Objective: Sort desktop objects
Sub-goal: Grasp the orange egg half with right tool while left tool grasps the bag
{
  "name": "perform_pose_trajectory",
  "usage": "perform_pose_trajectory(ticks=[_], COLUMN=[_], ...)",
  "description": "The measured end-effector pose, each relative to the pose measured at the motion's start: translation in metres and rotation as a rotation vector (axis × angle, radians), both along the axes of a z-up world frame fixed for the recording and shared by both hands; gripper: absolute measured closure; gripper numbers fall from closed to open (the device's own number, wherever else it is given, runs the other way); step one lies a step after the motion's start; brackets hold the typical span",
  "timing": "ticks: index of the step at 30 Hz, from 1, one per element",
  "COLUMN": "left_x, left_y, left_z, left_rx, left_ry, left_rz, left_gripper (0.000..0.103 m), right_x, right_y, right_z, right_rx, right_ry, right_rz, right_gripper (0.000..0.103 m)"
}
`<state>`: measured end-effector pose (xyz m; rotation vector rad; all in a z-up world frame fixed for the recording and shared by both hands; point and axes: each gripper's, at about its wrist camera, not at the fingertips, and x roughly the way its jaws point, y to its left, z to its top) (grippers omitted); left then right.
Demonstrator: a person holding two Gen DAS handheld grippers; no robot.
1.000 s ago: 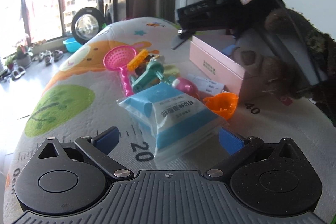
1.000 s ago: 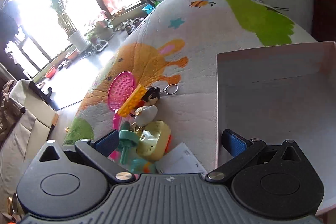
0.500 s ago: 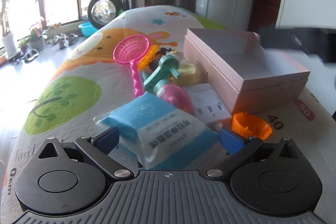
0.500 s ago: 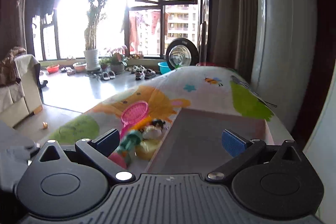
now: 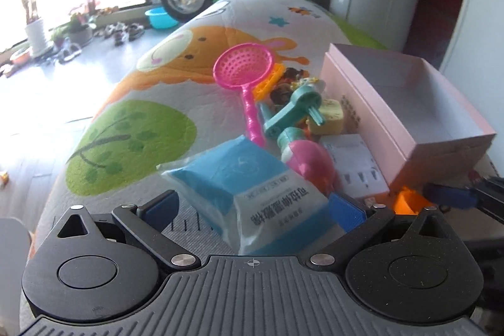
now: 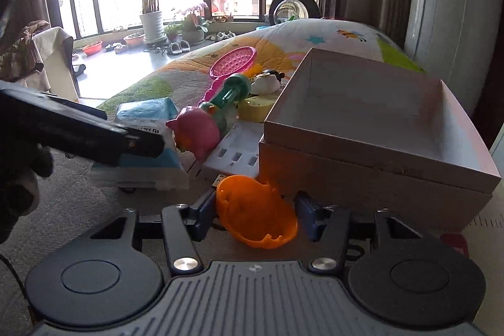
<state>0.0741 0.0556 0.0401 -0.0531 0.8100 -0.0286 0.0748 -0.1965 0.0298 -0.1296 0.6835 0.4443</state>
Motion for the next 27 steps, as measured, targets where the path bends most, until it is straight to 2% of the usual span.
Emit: perform_pose_trajectory(ticks=[3,7,9,12,15,16,17,18,20,21,22,23,24,27], left_x=[0.012,0.004,-0.005,-0.021,-0.043,-0.052,-0.06,-0.069,-0.082,-0.087,-0.09,-0.09,-0.089,-0.077], left_y=[-0.004,-0.01,-0.011,-0.013,-0.018,-0.02,-0.02,-0.022,-0.024,-0.025,-0.026,-0.024,-0.022,-0.019], left_z=[-0.01,-0.011,-0.011,-0.009,-0.007,-0.007,-0.007,-0.008,-0.009,-0.007,-0.005,0.0,0.006,0.021], left_rx=[-0.016,0.035,0.033,0.048,0.115,0.123,0.109,0.089,0.095,0.114,0.122,0.104,0.074,-0.011], left_ry=[0.031,0.001,-0.002,-0.017,-0.053,-0.055,-0.042,-0.026,-0.01,-0.013,-0.021,-0.033,-0.05,-0.057], left_rz=[0.001,-0.027,-0.057,-0.104,-0.162,-0.205,-0.268,-0.339,-0.411,-0.41,-0.387,-0.359,-0.324,-0.229], left_gripper=[0.0,0.001,0.017,0.032,0.042,0.047,0.055,0.058,0.057,0.049,0.039,0.017,0.003,0.002], right_x=[-0.023,-0.049,-0.059,-0.066,-0.075,-0.078,-0.082,-0.084,-0.088,-0.089,-0.091,-0.091,-0.091,-0.09], right_y=[-0.011,-0.034,-0.044,-0.055,-0.061,-0.063,-0.064,-0.066,-0.068,-0.068,-0.068,-0.066,-0.065,-0.061], right_z=[0.006,0.01,0.01,0.01,0.007,0.006,0.005,0.004,0.003,0.003,0.003,0.003,0.003,0.001], right_rx=[-0.029,-0.033,-0.037,-0.041,-0.05,-0.049,-0.045,-0.04,-0.034,-0.036,-0.04,-0.042,-0.041,-0.04], right_ry=[-0.043,-0.042,-0.034,-0.015,-0.011,-0.011,-0.009,-0.007,-0.009,-0.015,-0.021,-0.028,-0.033,-0.039], right_rz=[-0.006,-0.022,-0.031,-0.039,-0.048,-0.049,-0.051,-0.053,-0.063,-0.067,-0.072,-0.075,-0.074,-0.07], right_gripper=[0.049,0.049,0.049,0.048,0.048,0.048,0.048,0.048,0.048,0.045,0.043,0.037,0.032,0.027])
